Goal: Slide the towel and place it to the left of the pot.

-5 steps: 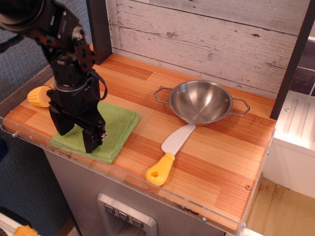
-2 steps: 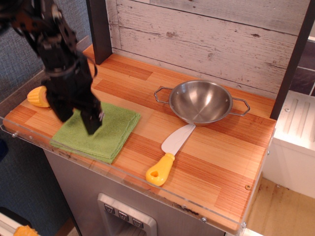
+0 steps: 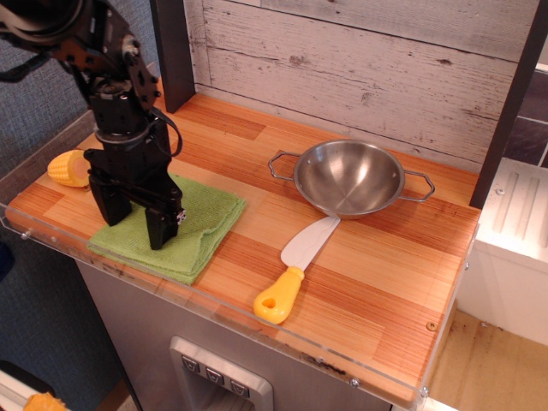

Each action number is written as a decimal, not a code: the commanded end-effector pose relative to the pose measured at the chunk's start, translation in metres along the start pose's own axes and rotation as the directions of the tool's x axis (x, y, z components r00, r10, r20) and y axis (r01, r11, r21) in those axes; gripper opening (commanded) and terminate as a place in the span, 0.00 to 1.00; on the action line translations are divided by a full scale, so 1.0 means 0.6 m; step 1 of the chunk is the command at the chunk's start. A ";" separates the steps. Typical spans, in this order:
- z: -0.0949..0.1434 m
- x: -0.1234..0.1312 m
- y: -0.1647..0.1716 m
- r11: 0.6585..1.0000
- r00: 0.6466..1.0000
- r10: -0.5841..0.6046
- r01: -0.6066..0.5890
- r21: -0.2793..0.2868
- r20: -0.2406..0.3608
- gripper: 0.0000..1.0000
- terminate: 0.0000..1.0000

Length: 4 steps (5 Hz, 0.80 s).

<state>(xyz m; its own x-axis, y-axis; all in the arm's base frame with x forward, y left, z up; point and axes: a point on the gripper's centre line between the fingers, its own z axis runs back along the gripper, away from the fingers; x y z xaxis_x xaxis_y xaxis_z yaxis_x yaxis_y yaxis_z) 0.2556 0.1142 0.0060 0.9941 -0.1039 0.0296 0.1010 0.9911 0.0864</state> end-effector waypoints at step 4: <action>-0.028 0.165 0.069 0.997 0.996 0.081 -0.080 -0.013 0.046 1.00 0.00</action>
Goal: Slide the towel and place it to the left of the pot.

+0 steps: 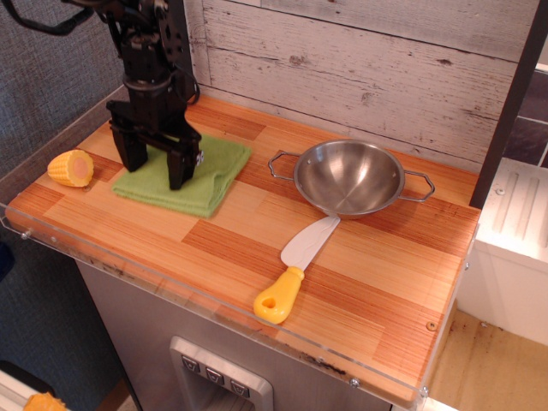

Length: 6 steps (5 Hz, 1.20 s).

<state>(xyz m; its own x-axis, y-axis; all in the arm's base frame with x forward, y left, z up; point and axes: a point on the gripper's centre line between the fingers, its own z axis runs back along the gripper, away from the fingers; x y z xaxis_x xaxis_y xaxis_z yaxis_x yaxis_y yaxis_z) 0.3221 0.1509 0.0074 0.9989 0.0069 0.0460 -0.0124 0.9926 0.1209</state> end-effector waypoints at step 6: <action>0.229 0.160 -0.058 0.993 0.942 -0.114 0.117 0.010 0.317 1.00 0.00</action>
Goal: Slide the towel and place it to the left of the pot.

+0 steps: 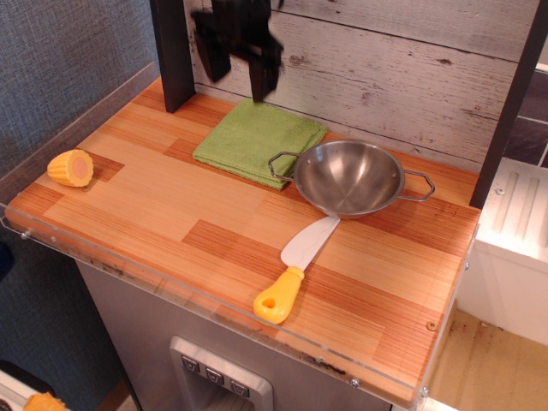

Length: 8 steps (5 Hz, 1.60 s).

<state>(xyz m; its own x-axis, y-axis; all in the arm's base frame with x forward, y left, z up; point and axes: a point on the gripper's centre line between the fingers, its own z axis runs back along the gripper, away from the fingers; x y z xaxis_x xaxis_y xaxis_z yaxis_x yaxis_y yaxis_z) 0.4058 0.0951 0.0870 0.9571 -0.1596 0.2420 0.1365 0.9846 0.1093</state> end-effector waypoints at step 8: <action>0.136 -0.176 -0.057 0.998 0.994 0.061 -0.063 -0.022 -0.087 1.00 1.00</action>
